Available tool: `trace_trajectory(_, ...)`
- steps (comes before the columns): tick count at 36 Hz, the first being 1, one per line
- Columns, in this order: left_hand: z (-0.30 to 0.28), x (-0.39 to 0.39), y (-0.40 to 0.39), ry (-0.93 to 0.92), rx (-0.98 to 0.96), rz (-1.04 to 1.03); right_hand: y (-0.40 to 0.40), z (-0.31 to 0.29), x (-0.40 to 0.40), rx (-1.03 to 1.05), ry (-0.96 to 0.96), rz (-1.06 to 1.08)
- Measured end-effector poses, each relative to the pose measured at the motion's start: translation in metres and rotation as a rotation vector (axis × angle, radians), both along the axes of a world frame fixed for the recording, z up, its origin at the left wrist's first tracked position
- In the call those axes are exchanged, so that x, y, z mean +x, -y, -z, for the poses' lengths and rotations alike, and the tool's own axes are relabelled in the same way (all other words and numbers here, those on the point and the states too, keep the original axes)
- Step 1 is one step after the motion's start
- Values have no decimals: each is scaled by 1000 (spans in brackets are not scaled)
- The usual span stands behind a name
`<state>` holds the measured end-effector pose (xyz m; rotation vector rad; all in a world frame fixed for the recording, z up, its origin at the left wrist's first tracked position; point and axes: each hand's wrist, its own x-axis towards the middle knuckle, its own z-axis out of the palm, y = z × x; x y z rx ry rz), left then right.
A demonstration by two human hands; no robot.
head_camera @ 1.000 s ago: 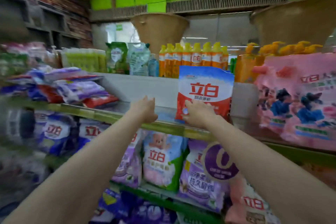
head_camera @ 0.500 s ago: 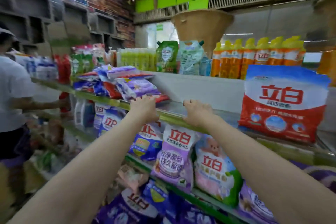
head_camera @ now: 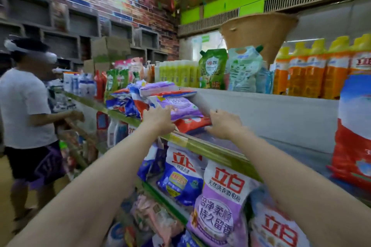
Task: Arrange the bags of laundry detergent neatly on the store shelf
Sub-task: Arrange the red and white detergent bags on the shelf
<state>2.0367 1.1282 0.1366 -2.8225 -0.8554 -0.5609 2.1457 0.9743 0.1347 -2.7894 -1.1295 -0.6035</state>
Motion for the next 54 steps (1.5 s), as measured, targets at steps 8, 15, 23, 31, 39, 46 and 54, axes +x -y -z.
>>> trace_trajectory(8,-16,61,-42,76,3,-42,-45,-17,63,19,-6,-78)
trace_trajectory(15,-25,98,-78,135,-50,-68,-89,-22,105,18,-40,-128)
trace_trajectory(23,-39,125,-144,170,-68,-79,-154,-36,141,47,-47,-119)
trace_trajectory(31,-58,174,-201,240,-99,19,-219,-41,194,132,-75,-81)
trace_trajectory(39,-66,231,-215,122,-244,209,-254,-41,234,137,-12,-1)
trace_trajectory(46,-69,253,-224,55,-330,294,-272,-35,252,243,-21,-1)
trace_trajectory(54,-68,271,-234,62,-466,314,-255,-41,243,163,154,22)
